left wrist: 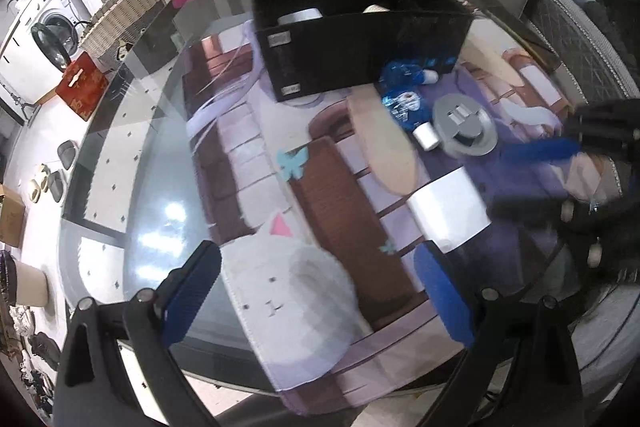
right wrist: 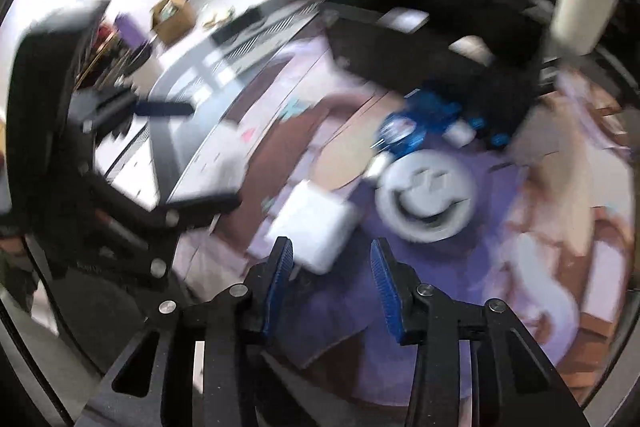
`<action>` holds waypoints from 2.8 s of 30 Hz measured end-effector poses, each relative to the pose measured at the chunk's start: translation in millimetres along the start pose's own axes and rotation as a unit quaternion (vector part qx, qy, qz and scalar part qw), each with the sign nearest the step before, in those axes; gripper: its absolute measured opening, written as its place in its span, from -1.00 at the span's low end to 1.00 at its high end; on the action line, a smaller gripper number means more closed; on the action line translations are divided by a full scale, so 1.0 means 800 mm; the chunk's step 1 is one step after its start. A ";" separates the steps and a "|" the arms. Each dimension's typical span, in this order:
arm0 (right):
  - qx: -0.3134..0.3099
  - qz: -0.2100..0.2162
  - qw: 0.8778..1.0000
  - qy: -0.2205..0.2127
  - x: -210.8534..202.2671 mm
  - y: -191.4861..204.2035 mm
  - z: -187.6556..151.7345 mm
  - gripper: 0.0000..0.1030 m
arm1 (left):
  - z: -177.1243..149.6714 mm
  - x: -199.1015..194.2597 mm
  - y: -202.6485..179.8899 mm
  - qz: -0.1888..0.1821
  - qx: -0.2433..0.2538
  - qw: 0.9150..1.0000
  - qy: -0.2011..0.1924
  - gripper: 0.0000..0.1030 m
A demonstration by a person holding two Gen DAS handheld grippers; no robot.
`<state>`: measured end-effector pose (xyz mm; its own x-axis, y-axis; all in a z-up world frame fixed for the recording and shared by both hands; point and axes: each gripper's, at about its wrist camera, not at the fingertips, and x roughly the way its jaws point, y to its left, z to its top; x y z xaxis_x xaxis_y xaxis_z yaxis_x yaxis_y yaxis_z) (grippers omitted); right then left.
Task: Organize rigid objects
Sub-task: 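Move the left gripper to the white cube charger while the right approaches the grey round hub, then close the left gripper on the cube charger while the right closes on the grey hub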
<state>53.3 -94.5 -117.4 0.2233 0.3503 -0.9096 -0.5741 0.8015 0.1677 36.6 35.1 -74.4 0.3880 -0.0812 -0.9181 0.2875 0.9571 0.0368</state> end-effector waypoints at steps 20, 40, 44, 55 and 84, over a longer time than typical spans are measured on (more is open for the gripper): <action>0.049 -0.040 0.998 -0.031 -0.025 -0.078 -0.027 -0.18 | 0.041 0.050 -0.093 -0.028 0.058 0.997 0.050 0.29; 0.053 -0.058 0.997 -0.017 0.024 -0.054 0.015 0.03 | 0.025 0.043 -0.032 -0.045 0.022 0.997 0.061 0.35; 0.050 -0.065 0.996 -0.019 0.029 -0.049 0.025 0.09 | 0.013 0.042 -0.019 -0.043 0.014 0.997 0.061 0.34; 0.036 -0.074 0.997 0.006 0.052 -0.036 0.036 0.09 | 0.017 0.045 -0.002 -0.042 0.003 0.997 0.062 0.33; 0.105 -0.048 0.993 -0.008 0.000 -0.098 -0.025 0.12 | 0.031 0.041 -0.051 -0.049 0.025 0.997 0.046 -0.21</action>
<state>82.2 -166.9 -137.7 0.2823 0.2730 -0.9197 -0.3734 0.9143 0.1567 59.3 -13.3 -96.2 0.2739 -0.1462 -0.9506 0.3639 0.9307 -0.0383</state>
